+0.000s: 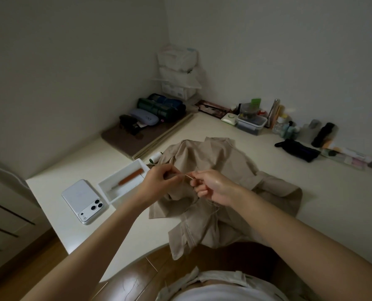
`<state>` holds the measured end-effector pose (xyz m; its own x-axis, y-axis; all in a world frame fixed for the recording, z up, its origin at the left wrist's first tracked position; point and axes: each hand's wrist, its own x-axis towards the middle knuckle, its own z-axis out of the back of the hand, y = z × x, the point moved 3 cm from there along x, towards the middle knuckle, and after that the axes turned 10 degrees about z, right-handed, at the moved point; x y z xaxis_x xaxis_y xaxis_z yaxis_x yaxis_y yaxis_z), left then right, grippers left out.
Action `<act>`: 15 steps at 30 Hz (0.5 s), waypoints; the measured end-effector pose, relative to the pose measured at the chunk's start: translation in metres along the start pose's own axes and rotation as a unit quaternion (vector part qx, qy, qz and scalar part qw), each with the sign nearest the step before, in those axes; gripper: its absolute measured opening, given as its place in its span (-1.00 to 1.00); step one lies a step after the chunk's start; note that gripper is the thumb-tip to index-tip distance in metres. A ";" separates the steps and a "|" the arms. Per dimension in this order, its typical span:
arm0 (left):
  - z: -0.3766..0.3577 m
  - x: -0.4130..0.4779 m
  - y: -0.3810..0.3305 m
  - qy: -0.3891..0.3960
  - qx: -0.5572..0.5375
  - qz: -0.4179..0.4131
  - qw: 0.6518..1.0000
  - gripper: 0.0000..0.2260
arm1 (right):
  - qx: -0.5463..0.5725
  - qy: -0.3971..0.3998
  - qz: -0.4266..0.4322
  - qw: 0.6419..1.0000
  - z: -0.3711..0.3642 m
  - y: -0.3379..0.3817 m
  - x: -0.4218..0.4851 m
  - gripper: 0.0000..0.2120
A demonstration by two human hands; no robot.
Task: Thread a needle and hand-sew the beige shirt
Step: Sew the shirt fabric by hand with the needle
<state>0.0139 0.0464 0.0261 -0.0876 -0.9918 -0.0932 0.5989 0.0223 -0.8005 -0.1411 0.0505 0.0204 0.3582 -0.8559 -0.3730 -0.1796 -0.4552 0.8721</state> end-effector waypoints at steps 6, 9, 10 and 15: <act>-0.002 -0.003 0.012 0.021 0.048 0.017 0.998 -0.93 | -0.204 -0.056 0.012 0.977 0.035 0.017 0.006 -0.72; -0.005 -0.004 0.010 0.041 0.068 0.008 0.997 -0.94 | -0.398 -0.110 0.083 0.907 0.049 0.037 0.019 -0.67; -0.006 -0.004 0.009 0.045 0.068 0.004 0.997 -0.95 | -0.449 -0.124 0.115 0.877 0.051 0.042 0.023 -0.67; -0.006 -0.003 0.005 0.049 0.052 0.000 0.997 -0.92 | -0.591 -0.130 0.247 0.757 0.043 0.043 0.028 -0.71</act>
<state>0.0119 0.0507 0.0188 -0.1619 -0.9747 -0.1540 0.6781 0.0035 -0.7350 -0.1784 -0.0031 0.0334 0.2945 -0.9393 0.1759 0.7676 0.3422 0.5420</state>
